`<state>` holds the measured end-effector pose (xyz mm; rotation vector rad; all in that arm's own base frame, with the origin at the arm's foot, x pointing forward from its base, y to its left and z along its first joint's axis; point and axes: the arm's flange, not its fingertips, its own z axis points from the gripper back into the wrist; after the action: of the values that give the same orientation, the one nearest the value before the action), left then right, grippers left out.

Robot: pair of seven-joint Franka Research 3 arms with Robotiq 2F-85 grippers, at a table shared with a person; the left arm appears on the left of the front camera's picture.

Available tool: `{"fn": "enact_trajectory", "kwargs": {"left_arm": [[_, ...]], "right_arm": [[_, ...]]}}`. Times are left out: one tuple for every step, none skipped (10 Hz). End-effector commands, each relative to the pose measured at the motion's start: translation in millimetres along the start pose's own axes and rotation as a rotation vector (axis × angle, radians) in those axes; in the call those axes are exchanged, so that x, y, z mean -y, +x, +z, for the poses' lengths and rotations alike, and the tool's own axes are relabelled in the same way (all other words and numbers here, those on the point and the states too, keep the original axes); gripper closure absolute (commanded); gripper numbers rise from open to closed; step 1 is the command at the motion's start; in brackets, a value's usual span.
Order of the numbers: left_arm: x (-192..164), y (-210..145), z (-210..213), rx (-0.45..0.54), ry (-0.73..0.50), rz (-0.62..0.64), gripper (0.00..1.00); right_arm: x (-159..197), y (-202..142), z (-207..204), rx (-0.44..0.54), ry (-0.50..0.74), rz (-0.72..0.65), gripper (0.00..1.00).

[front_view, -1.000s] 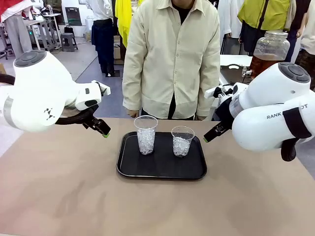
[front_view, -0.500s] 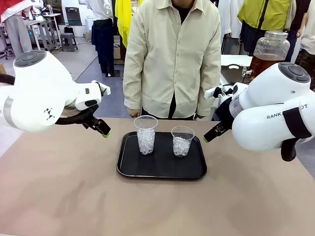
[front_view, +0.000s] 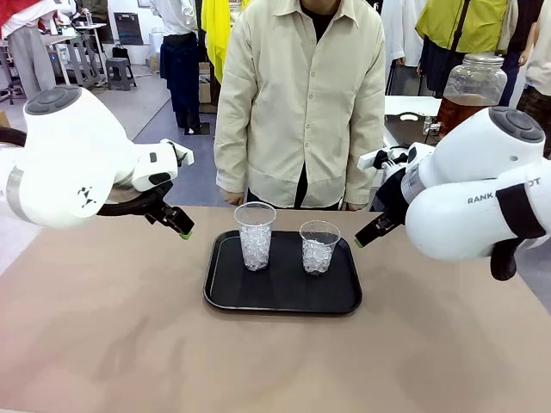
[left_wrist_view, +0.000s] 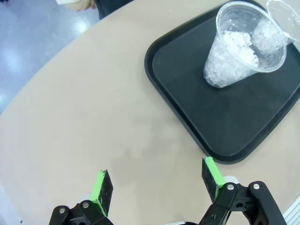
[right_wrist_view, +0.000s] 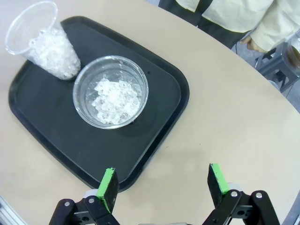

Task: Pour the drink into the iced cup.
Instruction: Pick up the iced cup indicated by the human and present it to them.

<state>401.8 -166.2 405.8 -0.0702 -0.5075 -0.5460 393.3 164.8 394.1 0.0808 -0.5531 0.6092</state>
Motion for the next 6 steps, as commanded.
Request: {"fn": "enact_trajectory", "kwargs": {"left_arm": [[-3,15,28,0.013,-0.042,0.004,0.0],[-6,24,45,0.021,-0.07,0.02,0.0],[-13,31,56,0.015,-0.09,0.069,0.0],[-21,35,63,0.01,-0.147,0.141,0.0],[-34,40,68,-0.008,-0.227,0.257,0.0],[-44,42,68,-0.016,-0.294,0.352,0.0]], "right_arm": [[19,17,29,0.01,0.121,-0.042,0.0],[29,25,43,0.015,0.183,-0.085,0.0],[38,31,54,0.021,0.224,-0.133,0.0],[47,34,64,0.027,0.31,-0.175,0.0],[56,37,70,0.031,0.386,-0.224,0.0],[68,38,73,0.051,0.483,-0.292,0.0]]}}
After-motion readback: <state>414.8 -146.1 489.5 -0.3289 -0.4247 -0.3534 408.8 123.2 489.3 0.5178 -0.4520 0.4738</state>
